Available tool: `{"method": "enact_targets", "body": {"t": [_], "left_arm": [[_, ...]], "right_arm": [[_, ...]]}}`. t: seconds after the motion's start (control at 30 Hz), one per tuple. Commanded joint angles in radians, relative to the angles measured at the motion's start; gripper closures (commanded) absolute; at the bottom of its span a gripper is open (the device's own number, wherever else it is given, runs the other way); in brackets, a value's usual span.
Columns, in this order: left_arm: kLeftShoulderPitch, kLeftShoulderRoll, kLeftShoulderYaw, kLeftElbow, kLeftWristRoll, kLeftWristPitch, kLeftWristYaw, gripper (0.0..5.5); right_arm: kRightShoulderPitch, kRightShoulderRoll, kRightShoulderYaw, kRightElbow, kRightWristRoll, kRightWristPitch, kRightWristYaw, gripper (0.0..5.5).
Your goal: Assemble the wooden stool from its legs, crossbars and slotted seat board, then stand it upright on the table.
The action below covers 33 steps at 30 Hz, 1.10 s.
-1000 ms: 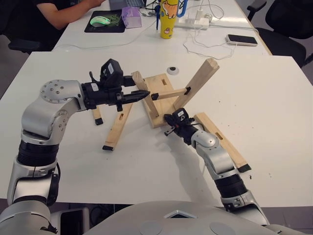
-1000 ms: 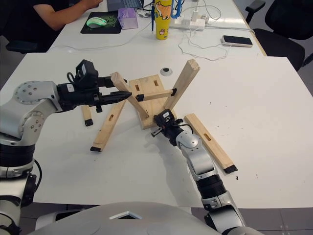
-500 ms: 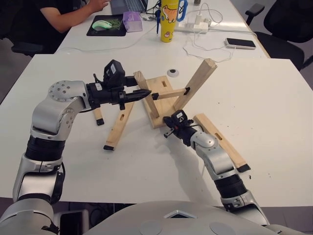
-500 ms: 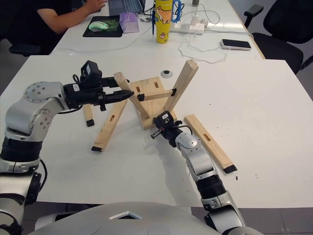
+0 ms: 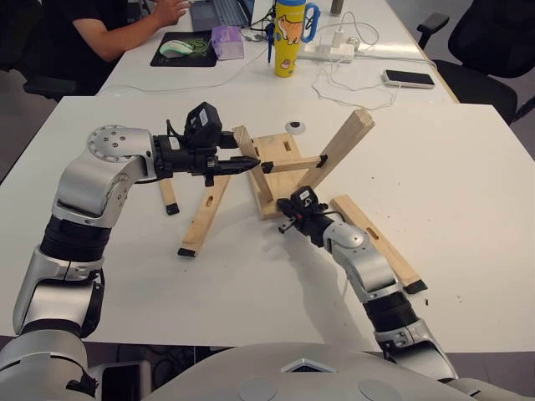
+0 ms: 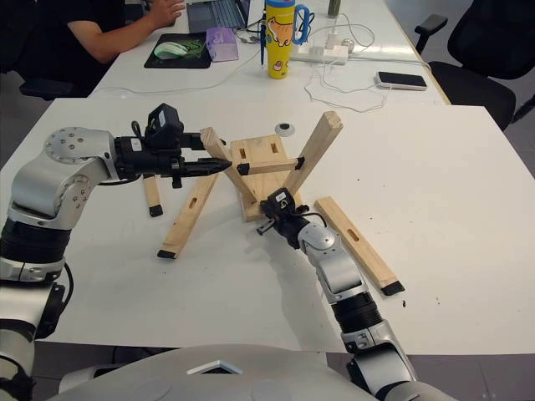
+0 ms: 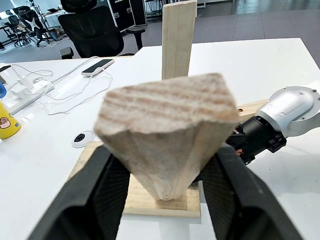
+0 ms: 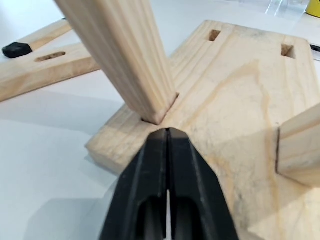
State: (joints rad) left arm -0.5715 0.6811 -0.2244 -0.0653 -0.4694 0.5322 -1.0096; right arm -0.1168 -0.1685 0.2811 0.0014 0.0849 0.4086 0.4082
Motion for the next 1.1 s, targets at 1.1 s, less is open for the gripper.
{"method": "enact_targets", "body": {"t": [1.1], "left_arm": [[0.057,-0.048,-0.115,0.061,0.036,0.101,-0.06,3.48]], "right_arm": [[-0.134,0.087,-0.008,-0.344,-0.196,-0.15,-0.261,5.5]]}}
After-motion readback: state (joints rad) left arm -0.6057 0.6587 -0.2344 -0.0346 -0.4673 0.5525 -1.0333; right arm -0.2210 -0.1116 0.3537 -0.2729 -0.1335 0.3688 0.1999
